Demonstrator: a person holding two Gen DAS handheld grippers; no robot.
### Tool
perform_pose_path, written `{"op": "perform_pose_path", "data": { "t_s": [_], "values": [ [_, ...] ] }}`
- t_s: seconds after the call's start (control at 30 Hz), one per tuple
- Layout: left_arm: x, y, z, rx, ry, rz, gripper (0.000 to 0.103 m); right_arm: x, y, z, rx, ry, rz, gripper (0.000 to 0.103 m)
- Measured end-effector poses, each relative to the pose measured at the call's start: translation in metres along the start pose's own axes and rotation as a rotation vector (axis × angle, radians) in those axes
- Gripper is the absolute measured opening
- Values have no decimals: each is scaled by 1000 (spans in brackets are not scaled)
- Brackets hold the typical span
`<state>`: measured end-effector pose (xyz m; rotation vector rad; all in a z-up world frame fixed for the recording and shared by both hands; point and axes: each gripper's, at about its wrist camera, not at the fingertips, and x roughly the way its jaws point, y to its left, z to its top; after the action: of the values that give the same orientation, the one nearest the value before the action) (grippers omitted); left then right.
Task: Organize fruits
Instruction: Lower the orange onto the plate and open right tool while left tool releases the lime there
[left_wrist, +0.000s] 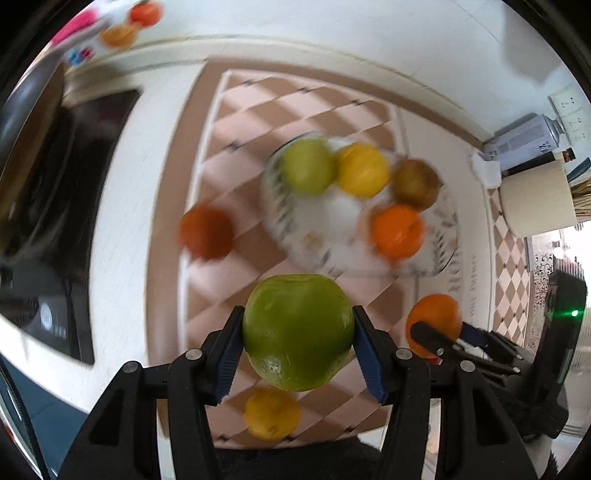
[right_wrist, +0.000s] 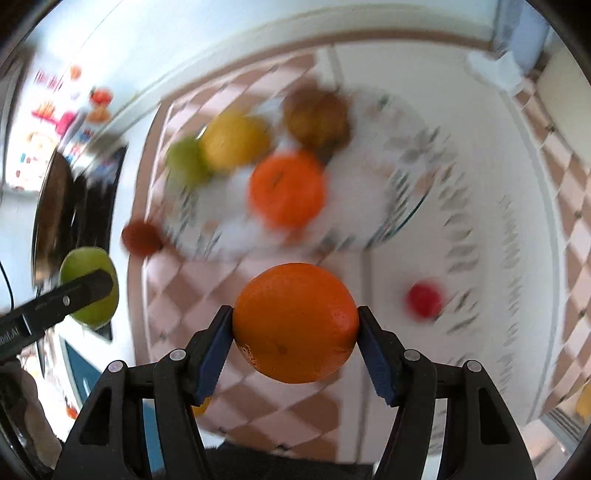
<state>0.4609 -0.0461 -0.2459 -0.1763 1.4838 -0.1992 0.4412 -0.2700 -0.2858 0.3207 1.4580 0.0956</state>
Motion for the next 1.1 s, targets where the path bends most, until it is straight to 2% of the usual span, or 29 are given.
{"op": "perform_pose_path", "data": {
  "t_s": [0.17,0.33,0.53,0.83,0.87,0.9,0.93,0.97,1.03,1.1],
  "values": [
    [30,-29,41,53,32,34,53,3,-35,55,27,-17,-61,68],
    [73,-40,68,38,109,52,53,20,-53,89,11,0,-100,68],
    [104,-36,84,-36,192,-8,53,33,-48,98,-7,9,-97,68],
    [116,-26,82,-125,262,-87,54,49,-44,102,20,72,-44,69],
    [116,-25,82,-129,264,-94,56,49,-44,102,21,75,-45,69],
    [114,-25,82,-131,264,-102,64,50,-43,101,20,77,-49,69],
    [112,-24,82,-132,259,-113,79,50,-42,100,18,77,-51,72],
    [110,-23,82,-133,254,-117,84,48,-42,100,22,73,-49,78],
    [104,-24,83,-123,237,-112,85,43,-39,100,24,65,-62,86],
    [98,-21,82,-116,228,-107,85,37,-38,101,29,59,-65,86]
  ]
}}
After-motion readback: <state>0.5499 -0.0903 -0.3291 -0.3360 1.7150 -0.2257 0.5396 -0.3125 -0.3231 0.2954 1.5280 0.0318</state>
